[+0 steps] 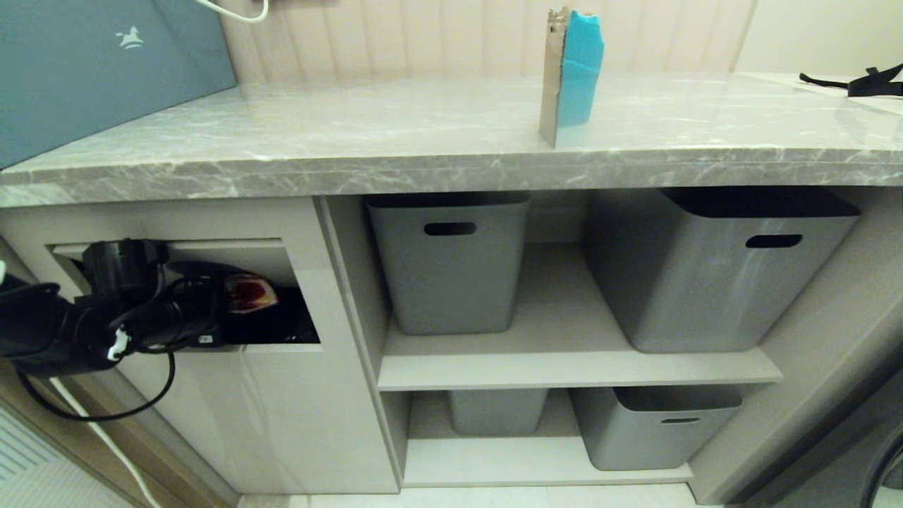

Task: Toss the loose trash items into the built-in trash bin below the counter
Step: Put the garbage in the trash can

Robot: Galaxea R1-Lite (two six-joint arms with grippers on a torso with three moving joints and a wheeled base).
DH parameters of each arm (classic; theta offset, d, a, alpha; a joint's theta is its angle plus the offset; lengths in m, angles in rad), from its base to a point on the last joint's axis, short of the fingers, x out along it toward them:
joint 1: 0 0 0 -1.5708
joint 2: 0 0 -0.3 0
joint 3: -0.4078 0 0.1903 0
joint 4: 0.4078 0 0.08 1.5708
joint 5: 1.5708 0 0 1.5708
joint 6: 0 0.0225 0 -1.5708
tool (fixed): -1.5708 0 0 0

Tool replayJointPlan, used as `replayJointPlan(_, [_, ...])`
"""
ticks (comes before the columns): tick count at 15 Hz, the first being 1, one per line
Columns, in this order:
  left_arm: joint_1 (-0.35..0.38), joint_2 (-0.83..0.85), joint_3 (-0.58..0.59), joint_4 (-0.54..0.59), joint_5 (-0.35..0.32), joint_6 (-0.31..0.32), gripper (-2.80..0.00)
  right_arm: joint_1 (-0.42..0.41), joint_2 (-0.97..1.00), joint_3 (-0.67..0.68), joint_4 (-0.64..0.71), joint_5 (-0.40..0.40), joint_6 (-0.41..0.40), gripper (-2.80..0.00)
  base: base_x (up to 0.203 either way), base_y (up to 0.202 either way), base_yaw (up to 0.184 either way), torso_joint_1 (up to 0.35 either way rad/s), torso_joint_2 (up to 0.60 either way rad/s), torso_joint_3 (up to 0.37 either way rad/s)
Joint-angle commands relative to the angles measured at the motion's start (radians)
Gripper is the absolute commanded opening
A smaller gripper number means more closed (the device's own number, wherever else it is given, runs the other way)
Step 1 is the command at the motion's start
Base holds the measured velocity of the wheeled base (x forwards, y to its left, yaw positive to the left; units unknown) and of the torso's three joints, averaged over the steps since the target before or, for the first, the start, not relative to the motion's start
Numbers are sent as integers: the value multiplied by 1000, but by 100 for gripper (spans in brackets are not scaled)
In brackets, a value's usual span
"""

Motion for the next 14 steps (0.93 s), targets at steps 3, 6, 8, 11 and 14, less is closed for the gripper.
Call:
replayJointPlan(3, [9,-16,12,16,-3,-4,0,0,-2,0,0,0,0,-280,0,0,0,0,0,0])
replayJointPlan(6, [10,-59,15,106,-3,-4,0,0,-2,0,1,0,-1,-280,0,0,0,0,0,0])
replayJointPlan(8, [11,-84,55,119,-4,-1,0,0,-2,0,0,0,-1,-280,0,0,0,0,0,0])
replayJointPlan(11, [13,-92,69,119,-3,-2,0,0,-2,0,1,0,0,-280,0,0,0,0,0,0])
replayJointPlan(14, [26,-117,77,121,0,-1,0,0,-2,0,1,0,1,-280,0,0,0,0,0,0])
